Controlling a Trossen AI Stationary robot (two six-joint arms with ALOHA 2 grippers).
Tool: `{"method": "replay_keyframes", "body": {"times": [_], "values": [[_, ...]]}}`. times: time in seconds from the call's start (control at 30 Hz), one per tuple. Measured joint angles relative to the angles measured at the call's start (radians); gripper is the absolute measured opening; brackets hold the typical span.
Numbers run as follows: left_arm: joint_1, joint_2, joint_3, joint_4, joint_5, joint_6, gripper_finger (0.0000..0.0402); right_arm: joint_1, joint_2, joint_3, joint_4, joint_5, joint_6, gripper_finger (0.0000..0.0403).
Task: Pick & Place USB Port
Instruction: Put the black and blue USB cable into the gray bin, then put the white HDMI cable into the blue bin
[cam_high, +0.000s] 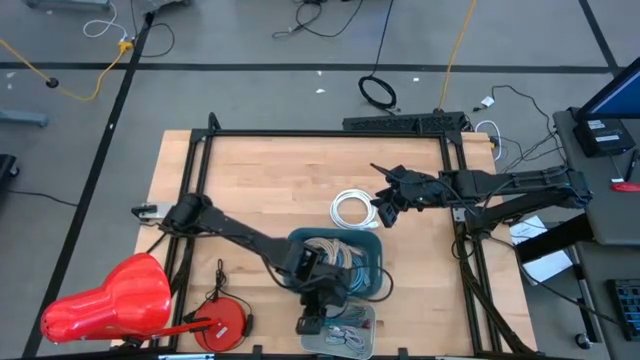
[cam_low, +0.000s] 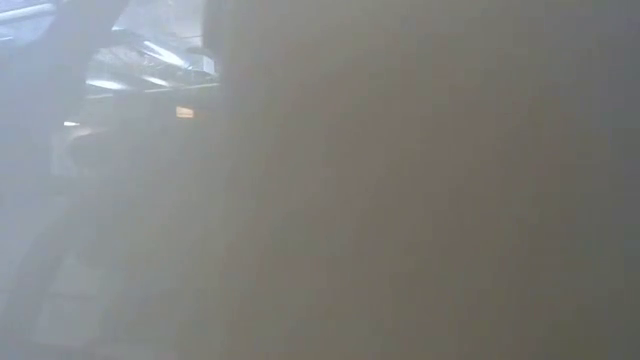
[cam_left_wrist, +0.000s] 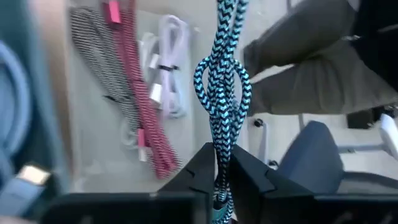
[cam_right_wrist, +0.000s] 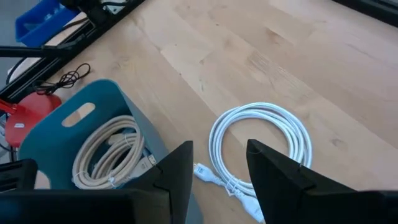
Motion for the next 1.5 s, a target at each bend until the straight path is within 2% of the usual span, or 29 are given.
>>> {"method": "replay_keyframes", "body": {"times": [0.1,0.33,0.5,0.7,0.77,0.87,1.13,1.2,1.33,1.5], "values": [[0.003,-0.003,0.0,0.011,-0.032,-0.007,0.0071,0.0,0.0,0.0,0.0,0.001,-0.002,0.0141],[0.003,-0.004,0.0,0.023,-0.024,-0.054,0.0137,0.0,0.0,0.0,-0.006,0.0,-0.003,0.0141],[0.017,-0.015,0.0,0.006,-0.024,-0.071,0.0147,0.0,0.0,0.0,-0.014,-0.002,-0.004,0.0141],[0.059,-0.089,-0.001,-0.109,-0.053,-0.062,0.0137,0.0,0.0,0.0,-0.036,0.007,-0.009,0.0141],[0.087,-0.134,-0.001,-0.118,-0.102,-0.071,0.0132,-0.001,0.0,0.0,-0.044,0.046,-0.011,0.0141],[0.126,-0.229,-0.001,-0.116,-0.247,-0.078,0.0127,-0.019,0.004,-0.001,-0.055,0.107,-0.034,0.0141],[0.155,-0.476,0.0,-0.114,-0.747,-0.038,0.0127,-0.157,0.133,0.0,-0.044,0.101,-0.144,0.0141],[0.159,-0.519,0.0,-0.122,-0.83,-0.002,0.0127,-0.194,0.192,-0.001,-0.035,0.068,-0.186,0.0141],[0.2,-0.57,0.0,-0.172,-0.852,0.048,0.0127,-0.273,0.313,0.0,0.042,-0.063,-0.252,0.0141],[0.271,-0.6,0.0,-0.298,-0.811,0.122,0.0127,-0.346,0.462,0.0,0.119,-0.188,-0.265,0.0141]]}}
